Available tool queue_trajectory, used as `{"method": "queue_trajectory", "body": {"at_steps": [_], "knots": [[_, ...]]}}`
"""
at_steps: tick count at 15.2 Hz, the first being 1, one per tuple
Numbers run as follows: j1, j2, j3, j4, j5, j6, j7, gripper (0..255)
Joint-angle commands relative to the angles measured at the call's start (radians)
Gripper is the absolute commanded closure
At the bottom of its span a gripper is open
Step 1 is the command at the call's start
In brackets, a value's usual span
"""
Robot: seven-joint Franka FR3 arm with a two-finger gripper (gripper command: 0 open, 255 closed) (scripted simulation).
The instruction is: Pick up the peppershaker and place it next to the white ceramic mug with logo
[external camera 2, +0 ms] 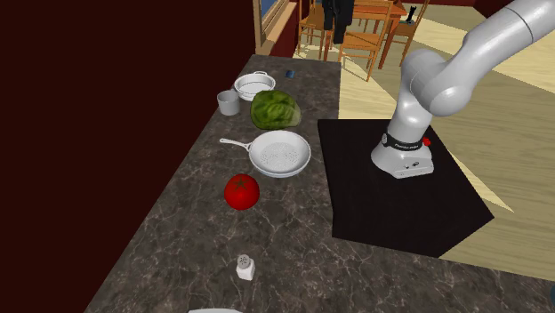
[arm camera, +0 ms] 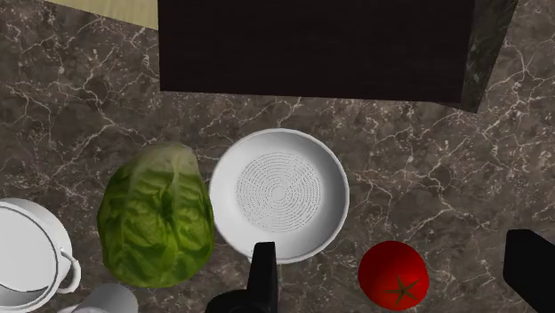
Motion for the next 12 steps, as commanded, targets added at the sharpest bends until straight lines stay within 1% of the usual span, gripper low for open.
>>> {"method": "queue_trajectory", "body": {"at_steps": [1,7,12], "knots": [[0.0,0.0,0.0,0.0,0.0,0.0,0.0,0],[0.028,0.078,0.081,-0.083,0.075,0.146,0.102,0],[0.053,0.178,0.149,-0.118,0.131,0.275,0.181,0]]}}
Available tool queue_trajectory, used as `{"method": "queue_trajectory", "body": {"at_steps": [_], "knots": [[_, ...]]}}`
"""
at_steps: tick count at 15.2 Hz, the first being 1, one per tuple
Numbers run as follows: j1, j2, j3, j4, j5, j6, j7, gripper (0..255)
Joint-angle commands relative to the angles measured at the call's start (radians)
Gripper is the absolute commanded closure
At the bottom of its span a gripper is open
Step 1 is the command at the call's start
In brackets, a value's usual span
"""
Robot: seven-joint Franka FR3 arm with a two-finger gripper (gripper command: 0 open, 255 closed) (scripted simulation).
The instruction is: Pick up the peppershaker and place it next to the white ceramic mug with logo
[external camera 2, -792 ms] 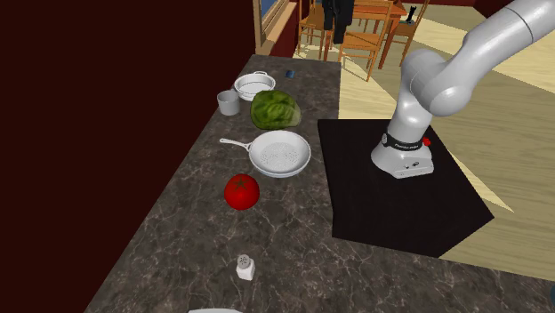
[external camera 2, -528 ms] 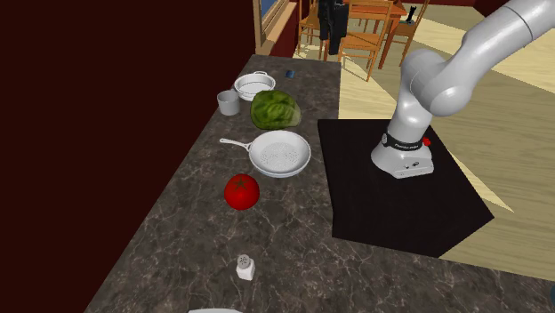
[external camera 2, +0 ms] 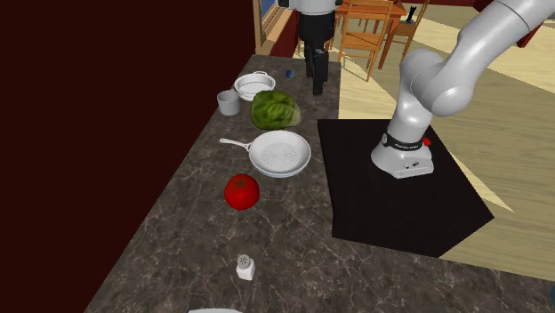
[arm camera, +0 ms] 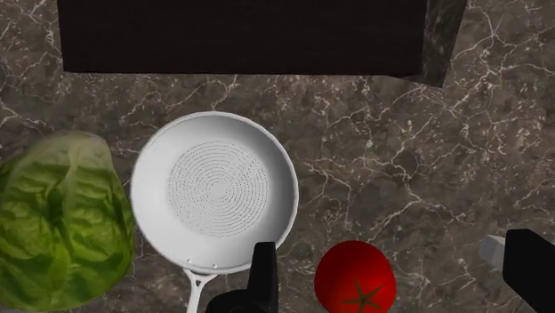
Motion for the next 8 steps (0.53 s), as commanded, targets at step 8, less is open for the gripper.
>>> {"method": "queue_trajectory", "body": {"at_steps": [8], "knots": [[0.04,0.243,0.118,-0.001,0.073,0.239,0.137,0]]}}
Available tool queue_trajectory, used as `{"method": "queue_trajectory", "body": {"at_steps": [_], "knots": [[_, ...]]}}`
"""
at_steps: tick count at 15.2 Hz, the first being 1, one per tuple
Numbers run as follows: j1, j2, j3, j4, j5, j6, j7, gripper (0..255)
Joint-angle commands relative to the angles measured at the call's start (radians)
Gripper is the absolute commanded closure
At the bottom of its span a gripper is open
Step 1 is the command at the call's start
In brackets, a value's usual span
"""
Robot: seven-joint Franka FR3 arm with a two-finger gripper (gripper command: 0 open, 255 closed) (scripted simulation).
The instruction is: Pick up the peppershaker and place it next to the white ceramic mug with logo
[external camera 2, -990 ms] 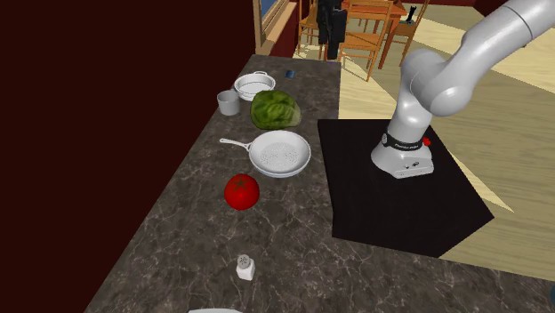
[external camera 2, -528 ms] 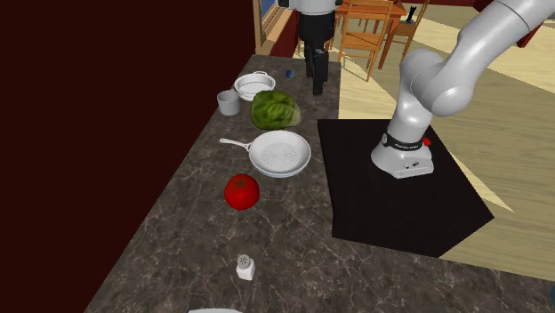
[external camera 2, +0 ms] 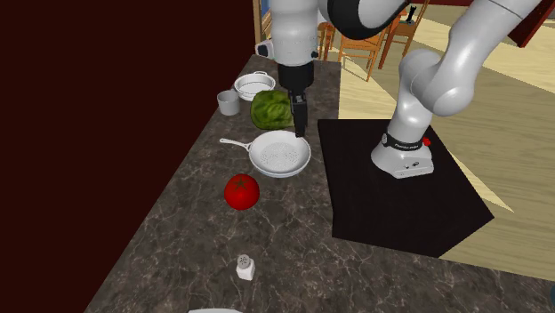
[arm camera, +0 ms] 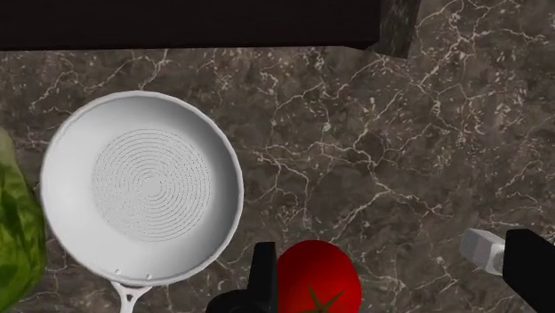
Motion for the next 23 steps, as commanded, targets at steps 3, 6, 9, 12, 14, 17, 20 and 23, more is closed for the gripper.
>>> {"method": "queue_trajectory", "body": {"at_steps": [3,6,9,12,14,17,20,23], "knots": [[0.017,0.127,0.05,0.024,0.017,0.103,0.064,0],[0.028,0.232,0.082,0.061,0.015,0.171,0.113,0],[0.042,0.343,0.108,0.11,0.002,0.231,0.165,0],[0.06,0.457,0.126,0.169,-0.022,0.284,0.219,0],[0.075,0.534,0.133,0.215,-0.041,0.314,0.255,0],[0.105,0.65,0.135,0.294,-0.072,0.349,0.307,0],[0.141,0.766,0.13,0.384,-0.101,0.373,0.354,0],[0.18,0.882,0.12,0.487,-0.126,0.386,0.395,0]]}}
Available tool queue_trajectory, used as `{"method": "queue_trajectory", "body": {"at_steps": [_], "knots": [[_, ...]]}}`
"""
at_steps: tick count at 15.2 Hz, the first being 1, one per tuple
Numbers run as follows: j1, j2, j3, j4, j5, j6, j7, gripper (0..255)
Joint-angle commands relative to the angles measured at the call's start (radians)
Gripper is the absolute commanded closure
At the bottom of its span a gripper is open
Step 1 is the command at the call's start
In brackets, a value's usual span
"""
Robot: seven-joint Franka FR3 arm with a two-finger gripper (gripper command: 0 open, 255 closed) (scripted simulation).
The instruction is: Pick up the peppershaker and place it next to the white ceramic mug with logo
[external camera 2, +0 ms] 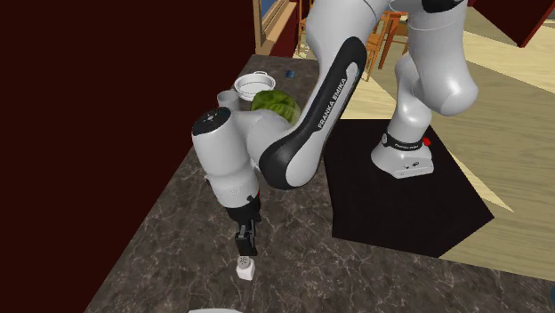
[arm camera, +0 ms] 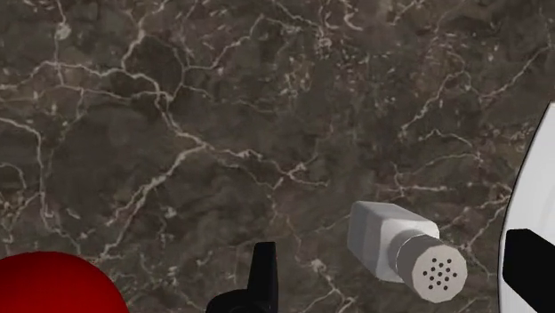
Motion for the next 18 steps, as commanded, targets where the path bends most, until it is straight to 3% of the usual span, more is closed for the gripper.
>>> {"method": "queue_trajectory", "body": {"at_steps": [1,3,11,18], "knots": [[0.031,0.084,-0.008,0.081,-0.018,0.004,0.032,0],[0.056,0.156,-0.015,0.154,-0.029,0.004,0.052,0],[0.079,0.223,-0.027,0.15,-0.043,0.076,0.06,0],[0.079,0.223,-0.027,0.151,-0.043,0.075,0.06,0]]}}
